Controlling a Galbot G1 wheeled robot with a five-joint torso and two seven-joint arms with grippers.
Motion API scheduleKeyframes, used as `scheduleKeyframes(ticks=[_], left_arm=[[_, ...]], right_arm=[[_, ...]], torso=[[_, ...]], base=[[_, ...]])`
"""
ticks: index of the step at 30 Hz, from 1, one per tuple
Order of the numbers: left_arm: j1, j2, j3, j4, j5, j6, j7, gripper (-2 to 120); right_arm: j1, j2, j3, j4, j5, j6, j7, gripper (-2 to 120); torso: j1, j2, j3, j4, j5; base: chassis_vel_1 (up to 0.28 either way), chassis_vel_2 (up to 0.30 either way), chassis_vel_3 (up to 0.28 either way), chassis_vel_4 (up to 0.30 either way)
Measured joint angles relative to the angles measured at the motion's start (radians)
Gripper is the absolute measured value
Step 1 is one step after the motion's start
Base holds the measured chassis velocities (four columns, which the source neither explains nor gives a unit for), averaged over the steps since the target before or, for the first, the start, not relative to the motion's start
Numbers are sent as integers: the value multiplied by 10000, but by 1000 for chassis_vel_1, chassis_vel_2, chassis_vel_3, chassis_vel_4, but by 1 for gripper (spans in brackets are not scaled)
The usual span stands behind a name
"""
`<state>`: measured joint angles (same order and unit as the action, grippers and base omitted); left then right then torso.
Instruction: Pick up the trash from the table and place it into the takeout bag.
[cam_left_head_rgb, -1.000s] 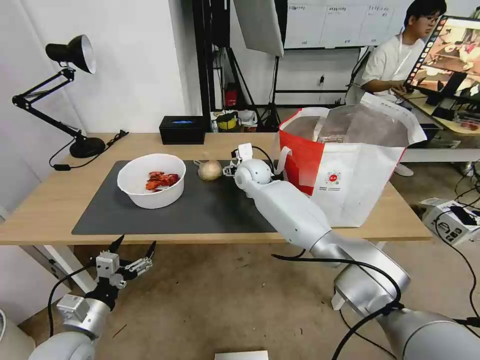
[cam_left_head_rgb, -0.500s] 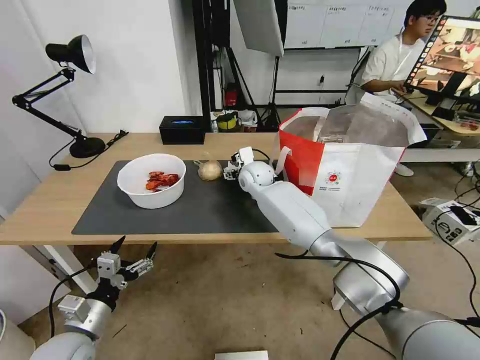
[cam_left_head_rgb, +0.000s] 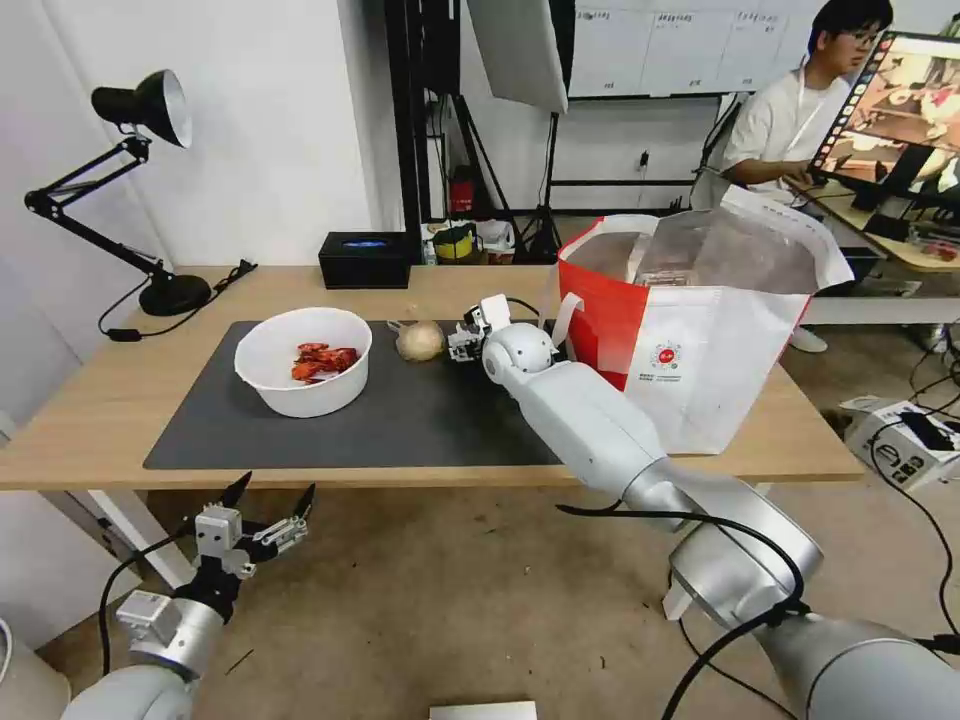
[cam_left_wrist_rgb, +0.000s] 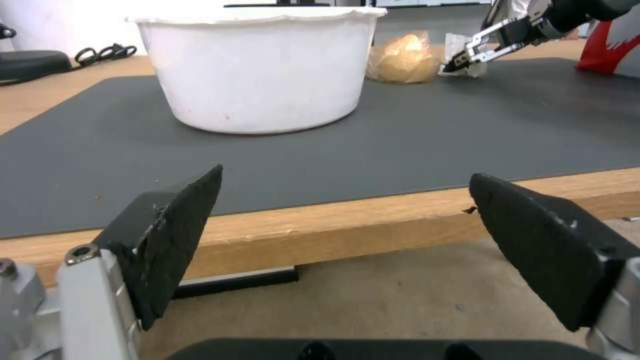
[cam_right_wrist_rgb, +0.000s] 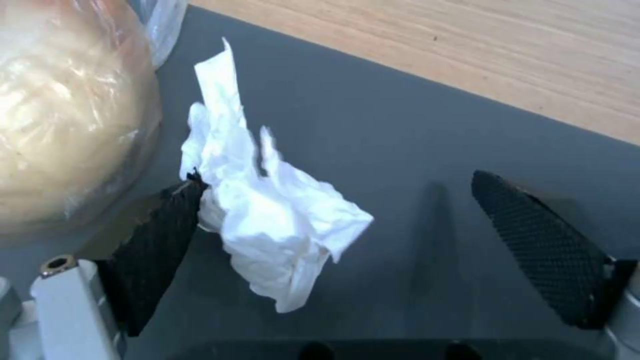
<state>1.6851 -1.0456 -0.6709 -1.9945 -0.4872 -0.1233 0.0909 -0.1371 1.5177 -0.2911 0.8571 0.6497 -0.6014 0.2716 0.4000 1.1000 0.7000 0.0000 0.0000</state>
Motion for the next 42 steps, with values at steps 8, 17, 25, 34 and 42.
scheduleKeyframes(ticks=[8, 17, 25, 34, 42], left_arm=[[-2, -17, 22, -2, 6, -4, 1, 100], [-28, -11, 47, 1, 9, -12, 1, 100], [-55, 19, 71, 1, 8, -12, 1, 100], [-97, 12, 171, 27, 7, -11, 0, 100], [-178, 29, 242, 63, -8, -8, -16, 100]], right_arm=[[7, -3, -14, 33, 8, 36, -2, 100], [8, -3, -38, 52, 41, 72, -25, 96], [-3, -15, -44, 58, 60, 89, -39, 72], [-32, -33, -48, 71, 77, 90, -58, 44], [-77, -35, -51, 71, 82, 91, -87, 11]], torso=[[0, 0, 0, 0, 0], [0, 1, 0, 0, -2], [0, 0, 0, 0, -1], [0, 0, 0, 0, -1], [0, 0, 0, 0, 1]], base=[[0, 0, 0, 0], [0, 0, 0, 0], [0, 0, 0, 0], [0, 0, 0, 0], [0, 0, 0, 0]])
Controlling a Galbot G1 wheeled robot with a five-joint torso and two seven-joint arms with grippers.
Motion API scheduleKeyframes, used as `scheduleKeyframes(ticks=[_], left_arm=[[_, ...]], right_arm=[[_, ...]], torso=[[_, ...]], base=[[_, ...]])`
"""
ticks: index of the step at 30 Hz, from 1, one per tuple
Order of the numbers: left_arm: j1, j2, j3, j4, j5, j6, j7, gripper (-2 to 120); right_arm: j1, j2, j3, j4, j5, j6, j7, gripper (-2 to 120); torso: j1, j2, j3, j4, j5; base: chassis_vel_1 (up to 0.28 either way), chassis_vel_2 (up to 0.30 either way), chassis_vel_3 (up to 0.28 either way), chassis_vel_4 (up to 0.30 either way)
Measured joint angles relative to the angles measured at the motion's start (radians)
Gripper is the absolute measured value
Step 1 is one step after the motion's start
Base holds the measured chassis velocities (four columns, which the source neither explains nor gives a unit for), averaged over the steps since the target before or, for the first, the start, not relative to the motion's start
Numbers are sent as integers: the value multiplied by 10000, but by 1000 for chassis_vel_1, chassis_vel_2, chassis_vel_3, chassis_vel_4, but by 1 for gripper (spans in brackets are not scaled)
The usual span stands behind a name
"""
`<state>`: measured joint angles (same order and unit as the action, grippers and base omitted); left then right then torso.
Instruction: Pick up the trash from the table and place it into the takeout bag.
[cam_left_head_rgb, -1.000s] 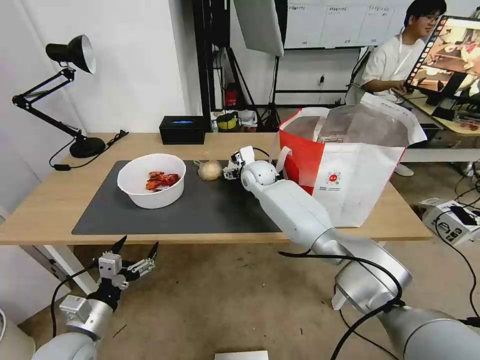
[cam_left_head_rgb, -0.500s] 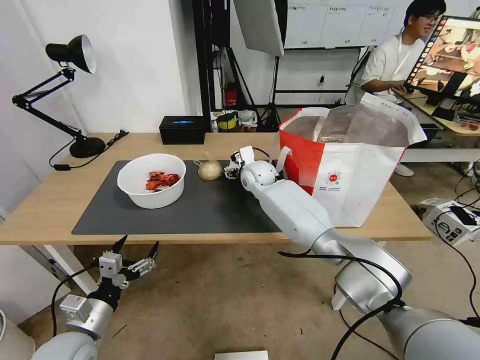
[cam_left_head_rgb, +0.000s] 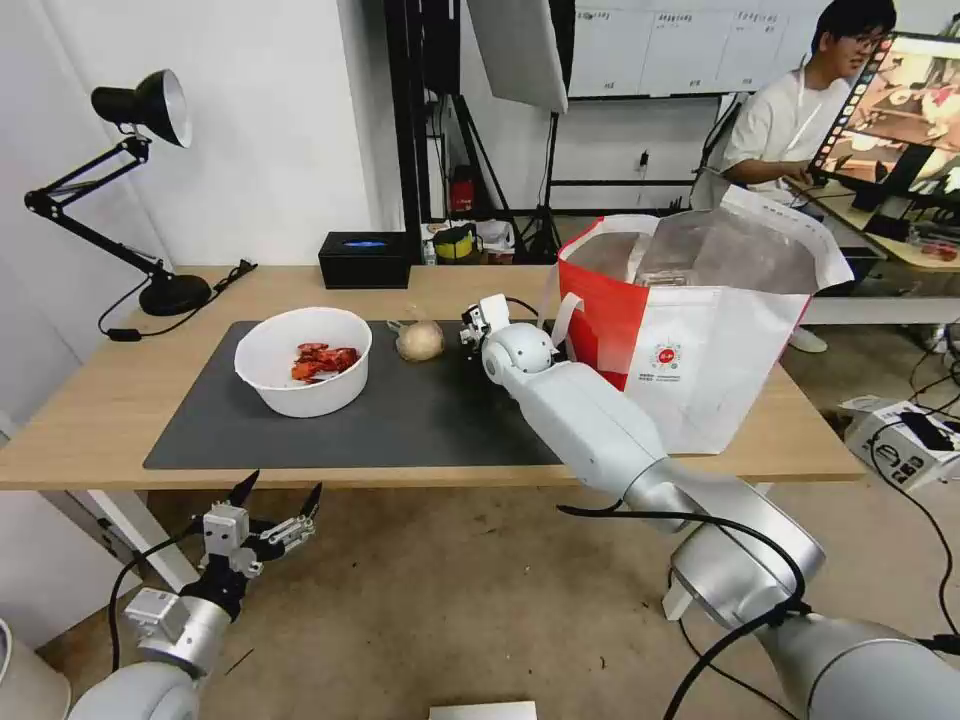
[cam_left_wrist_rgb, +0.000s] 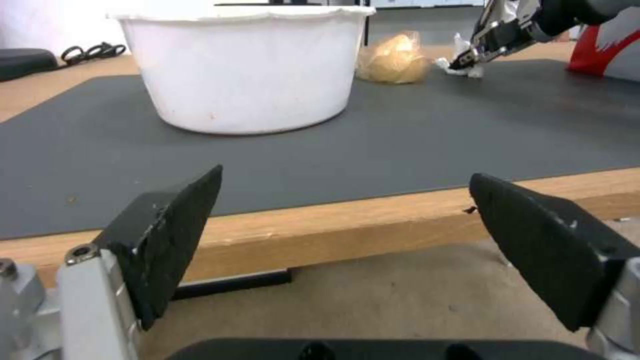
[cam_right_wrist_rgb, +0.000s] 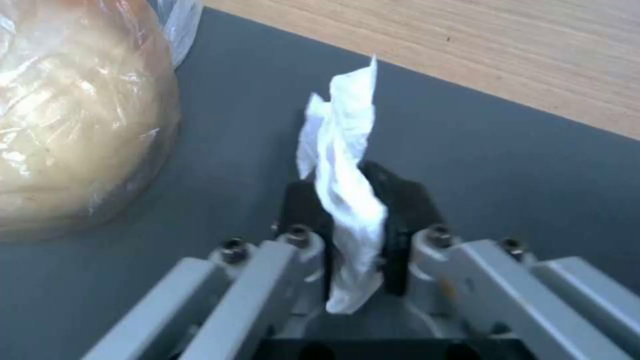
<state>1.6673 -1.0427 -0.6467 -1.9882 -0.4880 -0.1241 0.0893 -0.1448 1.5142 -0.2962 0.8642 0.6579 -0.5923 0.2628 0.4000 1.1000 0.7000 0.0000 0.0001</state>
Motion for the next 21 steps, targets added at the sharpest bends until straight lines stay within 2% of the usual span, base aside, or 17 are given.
scheduleKeyframes(ticks=[4, 10, 21], left_arm=[[-32, 0, 42, 12, -9, 6, -9, 100], [-45, -3, 51, 15, -12, 7, -19, 100], [47, -20, -32, -116, -26, 12, -28, 100]], right_arm=[[-20, -12, 0, 5, 1, 1, -4, 0], [-113, -81, 4, 145, 28, 109, -3, 0], [-525, -685, 259, 1557, 270, 246, 563, 0]], torso=[[0, 0, 0, 0, 0], [0, 0, 0, 0, 0], [-1, 0, 0, 0, 0]], base=[[0, 0, 0, 0], [0, 0, 0, 0], [0, 0, 0, 0]])
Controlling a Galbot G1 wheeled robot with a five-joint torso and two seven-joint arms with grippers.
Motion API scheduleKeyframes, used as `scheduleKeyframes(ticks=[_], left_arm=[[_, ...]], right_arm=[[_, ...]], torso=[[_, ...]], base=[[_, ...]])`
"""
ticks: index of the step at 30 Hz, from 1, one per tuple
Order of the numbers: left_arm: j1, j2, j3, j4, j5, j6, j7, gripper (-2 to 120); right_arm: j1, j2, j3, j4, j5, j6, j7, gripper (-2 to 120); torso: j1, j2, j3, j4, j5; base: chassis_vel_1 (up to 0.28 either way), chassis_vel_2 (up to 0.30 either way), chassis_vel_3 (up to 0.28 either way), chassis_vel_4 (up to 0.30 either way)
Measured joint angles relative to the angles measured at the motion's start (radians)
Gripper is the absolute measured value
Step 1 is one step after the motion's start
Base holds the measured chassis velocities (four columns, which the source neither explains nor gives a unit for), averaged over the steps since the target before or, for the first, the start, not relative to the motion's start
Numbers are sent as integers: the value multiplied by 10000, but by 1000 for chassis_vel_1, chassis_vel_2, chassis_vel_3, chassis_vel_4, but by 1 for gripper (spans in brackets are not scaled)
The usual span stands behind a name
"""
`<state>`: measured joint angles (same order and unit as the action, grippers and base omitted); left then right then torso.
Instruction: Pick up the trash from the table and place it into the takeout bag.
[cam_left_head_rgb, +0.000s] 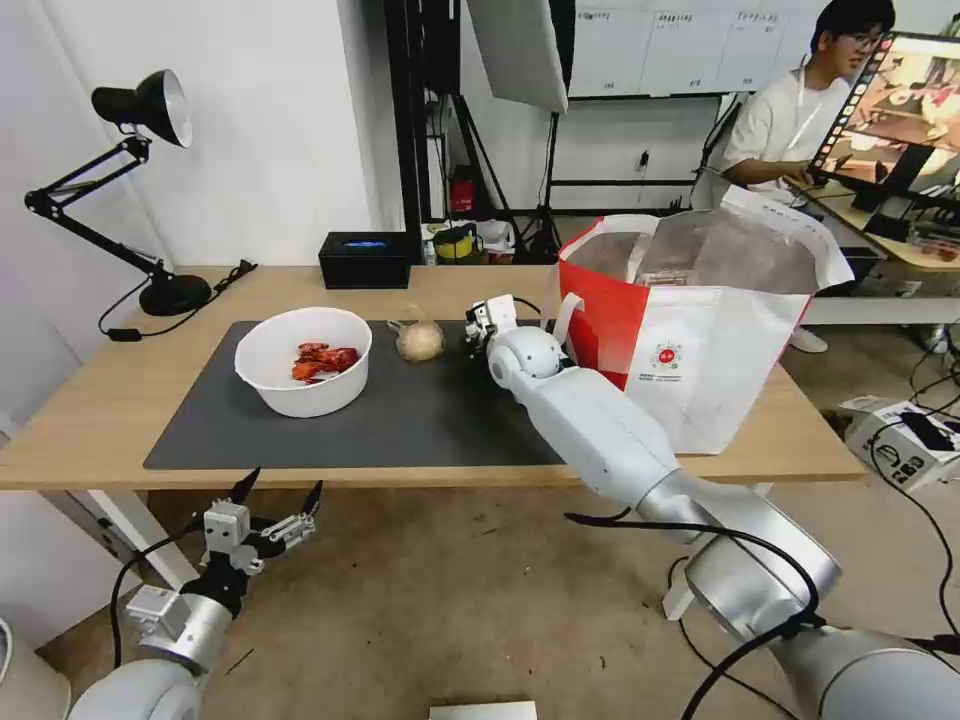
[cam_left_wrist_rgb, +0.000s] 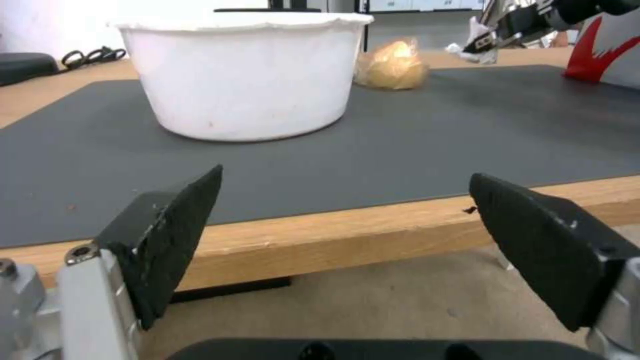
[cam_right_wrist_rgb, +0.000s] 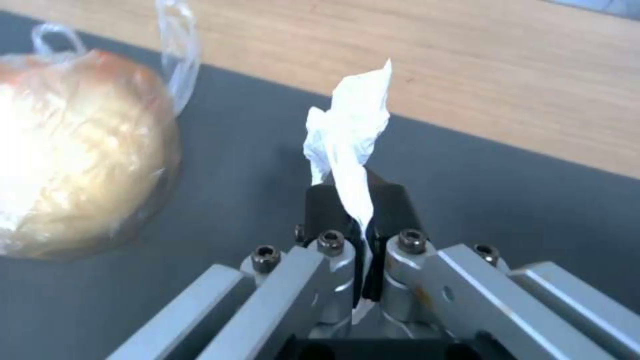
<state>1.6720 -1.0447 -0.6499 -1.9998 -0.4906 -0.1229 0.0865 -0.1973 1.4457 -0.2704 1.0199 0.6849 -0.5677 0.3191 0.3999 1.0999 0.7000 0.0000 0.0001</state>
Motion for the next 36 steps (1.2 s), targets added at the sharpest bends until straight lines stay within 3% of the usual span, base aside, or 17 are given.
scheduleKeyframes(ticks=[20, 36], left_arm=[[59, -96, -87, -21, -2, 1, -4, 100], [229, -87, -253, -63, -30, 1, -4, 100]], right_arm=[[-1340, -692, 216, 2980, -32, 1218, 2055, 0], [-2139, -1020, 423, 4835, -569, 1955, 2225, 0]], torso=[[1, 1, 0, 1, -1], [0, 1, 0, 1, -1]], base=[[0, 0, 0, 0], [0, 0, 0, 0]])
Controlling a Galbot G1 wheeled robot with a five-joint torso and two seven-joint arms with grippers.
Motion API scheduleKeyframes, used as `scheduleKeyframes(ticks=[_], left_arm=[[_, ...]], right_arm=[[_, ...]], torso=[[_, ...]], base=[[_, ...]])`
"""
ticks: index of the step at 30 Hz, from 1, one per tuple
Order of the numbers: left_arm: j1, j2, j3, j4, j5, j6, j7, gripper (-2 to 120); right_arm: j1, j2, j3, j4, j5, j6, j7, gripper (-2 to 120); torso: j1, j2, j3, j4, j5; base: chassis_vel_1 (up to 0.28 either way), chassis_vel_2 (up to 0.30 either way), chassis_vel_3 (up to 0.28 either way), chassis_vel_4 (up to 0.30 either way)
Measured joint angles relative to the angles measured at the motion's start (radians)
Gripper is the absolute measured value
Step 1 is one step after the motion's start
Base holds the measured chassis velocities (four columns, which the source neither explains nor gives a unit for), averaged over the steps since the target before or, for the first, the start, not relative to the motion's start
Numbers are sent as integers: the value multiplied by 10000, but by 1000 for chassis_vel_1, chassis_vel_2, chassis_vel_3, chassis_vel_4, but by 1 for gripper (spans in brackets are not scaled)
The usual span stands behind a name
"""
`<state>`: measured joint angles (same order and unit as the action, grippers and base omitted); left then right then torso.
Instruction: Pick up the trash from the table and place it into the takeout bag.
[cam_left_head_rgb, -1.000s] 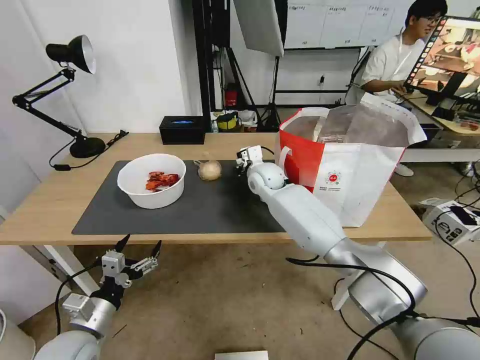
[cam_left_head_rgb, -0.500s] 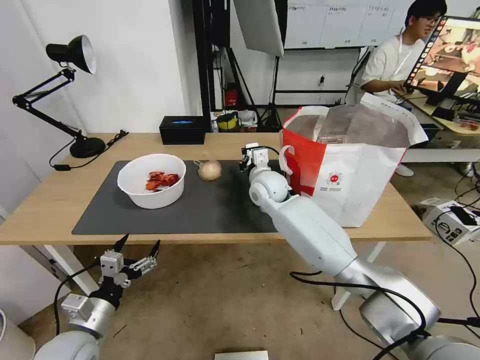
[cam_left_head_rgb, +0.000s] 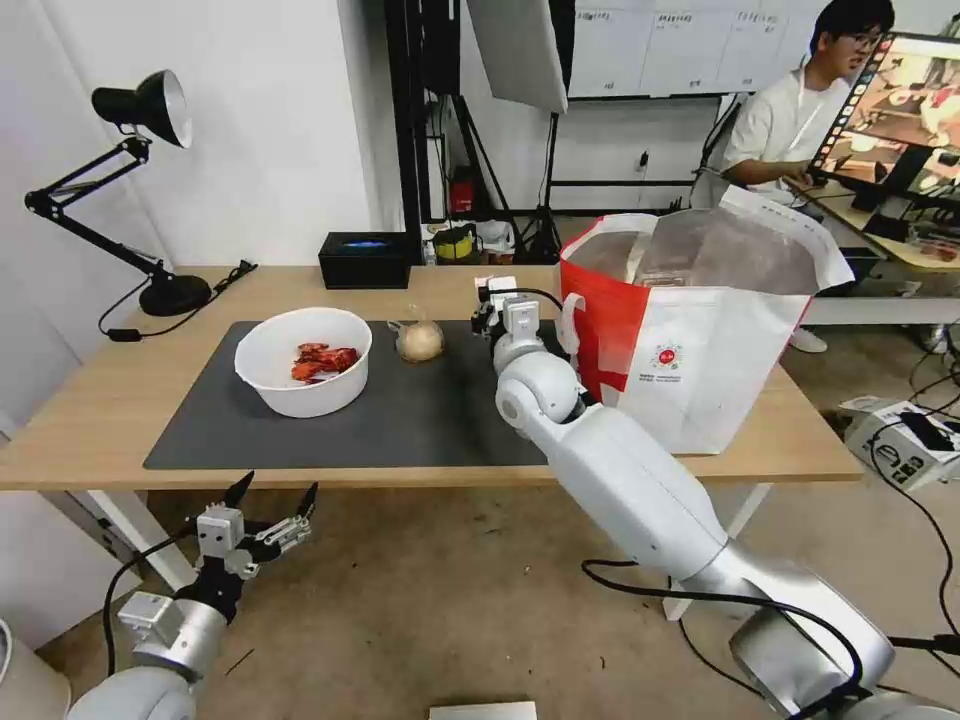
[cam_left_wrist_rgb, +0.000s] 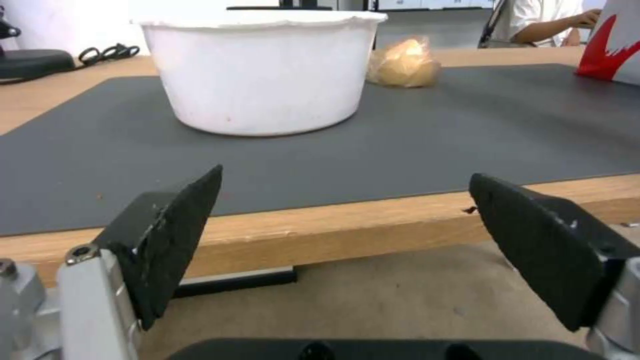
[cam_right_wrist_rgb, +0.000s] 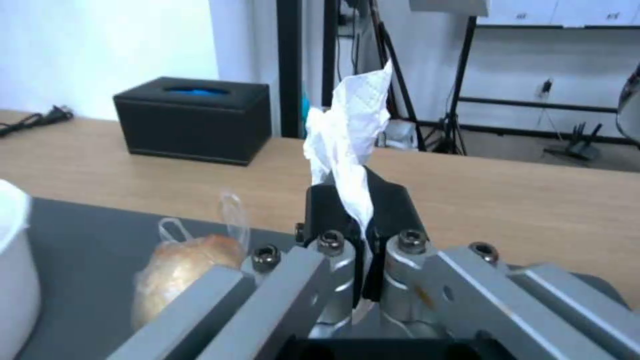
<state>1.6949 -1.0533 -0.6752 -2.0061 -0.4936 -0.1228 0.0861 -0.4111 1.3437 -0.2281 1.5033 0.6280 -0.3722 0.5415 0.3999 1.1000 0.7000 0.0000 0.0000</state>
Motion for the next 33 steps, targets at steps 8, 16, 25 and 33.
scheduleKeyframes(ticks=[8, 16, 25, 33], left_arm=[[16, -48, -5, -2, -3, -1, 0, 100], [64, -92, -18, 6, 1, -9, 1, 100], [149, -113, -68, 6, 0, -20, 1, 100], [132, -138, -51, -3, 5, -24, 0, 100]], right_arm=[[-239, -136, 81, 466, -229, 283, 7, 0], [-780, -298, 580, 1130, -591, 610, -67, 0], [-1025, -642, 830, 1796, -560, 656, -178, 0], [-1003, -1036, 1041, 2268, -314, 635, -215, 0]], torso=[[0, 0, 0, 0, 0], [0, 0, 1, -1, 0], [0, 0, 0, 0, 0], [0, 0, 1, -1, 1]], base=[[0, 0, 0, 0], [0, 0, 0, 0], [0, 0, 0, 0], [0, 0, 0, 0]])
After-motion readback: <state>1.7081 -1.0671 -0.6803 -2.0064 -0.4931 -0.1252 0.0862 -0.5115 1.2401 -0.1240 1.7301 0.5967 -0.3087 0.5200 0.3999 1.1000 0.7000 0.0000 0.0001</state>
